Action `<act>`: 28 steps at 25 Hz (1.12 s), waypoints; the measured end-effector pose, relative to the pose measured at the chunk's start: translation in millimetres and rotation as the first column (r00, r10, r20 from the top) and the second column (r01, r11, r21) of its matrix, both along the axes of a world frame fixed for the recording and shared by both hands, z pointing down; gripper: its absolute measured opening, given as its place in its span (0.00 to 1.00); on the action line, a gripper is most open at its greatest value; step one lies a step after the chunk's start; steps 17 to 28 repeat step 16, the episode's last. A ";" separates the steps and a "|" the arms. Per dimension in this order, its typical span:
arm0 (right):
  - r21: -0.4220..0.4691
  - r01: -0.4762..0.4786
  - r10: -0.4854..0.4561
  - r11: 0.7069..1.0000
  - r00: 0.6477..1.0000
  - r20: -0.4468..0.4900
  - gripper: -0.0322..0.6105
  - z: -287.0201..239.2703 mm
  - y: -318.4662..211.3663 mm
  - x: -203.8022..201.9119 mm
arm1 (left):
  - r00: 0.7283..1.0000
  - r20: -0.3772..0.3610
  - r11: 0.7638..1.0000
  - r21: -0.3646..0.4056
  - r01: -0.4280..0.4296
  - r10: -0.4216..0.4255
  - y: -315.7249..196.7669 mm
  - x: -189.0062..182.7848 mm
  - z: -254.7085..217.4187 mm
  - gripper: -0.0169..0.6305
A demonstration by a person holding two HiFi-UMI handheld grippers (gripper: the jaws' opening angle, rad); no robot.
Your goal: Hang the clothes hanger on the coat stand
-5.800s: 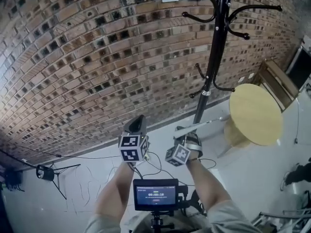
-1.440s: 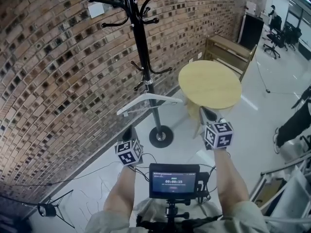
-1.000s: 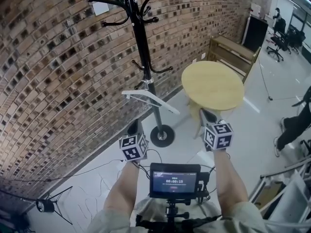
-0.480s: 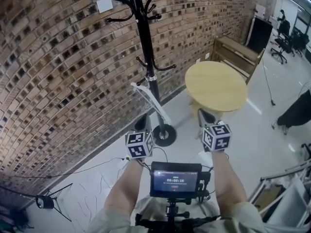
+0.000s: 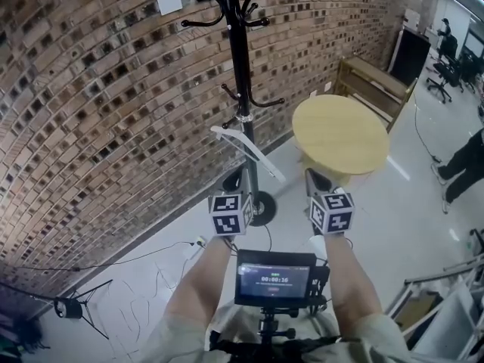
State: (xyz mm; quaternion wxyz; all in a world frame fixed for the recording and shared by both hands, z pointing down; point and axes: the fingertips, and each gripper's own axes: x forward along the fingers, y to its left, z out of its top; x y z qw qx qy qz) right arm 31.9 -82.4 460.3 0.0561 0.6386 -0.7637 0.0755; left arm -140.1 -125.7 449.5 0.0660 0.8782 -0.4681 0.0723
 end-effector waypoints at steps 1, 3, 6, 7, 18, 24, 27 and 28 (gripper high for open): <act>0.000 0.002 -0.002 1.000 1.000 0.000 0.05 0.2 -1.2 0.1 | 1.000 0.001 1.000 0.004 0.000 0.000 -1.0 0.9 -1.0 0.04; 0.001 0.004 -0.004 1.000 1.000 0.001 0.05 0.2 -2.1 0.7 | 1.000 0.003 1.000 0.006 -0.002 0.002 -1.2 2.5 -1.3 0.04; 0.003 0.006 -0.006 1.000 1.000 0.001 0.05 -1.7 -1.9 1.5 | 1.000 0.009 1.000 0.002 -0.002 0.002 0.2 3.1 0.2 0.04; 0.004 0.008 -0.008 1.000 1.000 0.001 0.05 -2.3 -2.0 1.5 | 1.000 0.010 1.000 0.002 -0.001 0.001 0.3 2.7 0.1 0.04; -0.003 0.028 -0.028 1.000 1.000 0.002 0.05 -0.2 -4.9 1.5 | 1.000 0.016 1.000 -0.003 0.011 -0.011 -0.1 3.5 1.9 0.04; -0.003 0.028 -0.028 1.000 1.000 0.002 0.05 -0.2 -4.9 1.5 | 1.000 0.016 1.000 -0.003 0.011 -0.011 -0.1 3.5 1.9 0.04; -0.003 0.028 -0.028 1.000 1.000 0.002 0.05 -0.2 -4.9 1.5 | 1.000 0.016 1.000 -0.003 0.011 -0.011 -0.1 3.5 1.9 0.04; -0.003 0.028 -0.028 1.000 1.000 0.002 0.05 -0.2 -4.9 1.5 | 1.000 0.016 1.000 -0.003 0.011 -0.011 -0.1 3.5 1.9 0.04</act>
